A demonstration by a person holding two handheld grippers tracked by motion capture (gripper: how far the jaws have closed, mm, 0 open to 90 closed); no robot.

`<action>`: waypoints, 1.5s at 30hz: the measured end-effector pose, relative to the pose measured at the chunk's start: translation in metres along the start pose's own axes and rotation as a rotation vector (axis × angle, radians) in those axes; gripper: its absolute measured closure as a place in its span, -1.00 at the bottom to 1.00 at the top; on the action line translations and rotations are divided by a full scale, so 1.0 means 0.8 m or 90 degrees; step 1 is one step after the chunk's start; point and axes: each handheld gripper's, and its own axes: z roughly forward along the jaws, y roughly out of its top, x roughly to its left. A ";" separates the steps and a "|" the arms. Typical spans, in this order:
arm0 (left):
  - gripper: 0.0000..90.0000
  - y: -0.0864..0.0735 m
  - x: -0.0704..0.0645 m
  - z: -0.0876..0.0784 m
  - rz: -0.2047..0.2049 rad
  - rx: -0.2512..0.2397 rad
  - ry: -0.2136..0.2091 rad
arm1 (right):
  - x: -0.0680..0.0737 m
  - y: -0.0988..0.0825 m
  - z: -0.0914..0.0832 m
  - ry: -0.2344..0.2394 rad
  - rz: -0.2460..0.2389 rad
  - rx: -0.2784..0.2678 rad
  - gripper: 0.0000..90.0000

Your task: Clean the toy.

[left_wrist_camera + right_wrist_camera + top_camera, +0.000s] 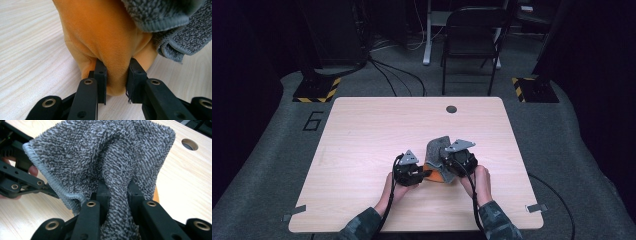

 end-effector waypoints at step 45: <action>0.63 -0.001 -0.001 0.002 -0.007 -0.006 -0.008 | -0.019 -0.024 -0.013 -0.065 0.035 -0.029 0.68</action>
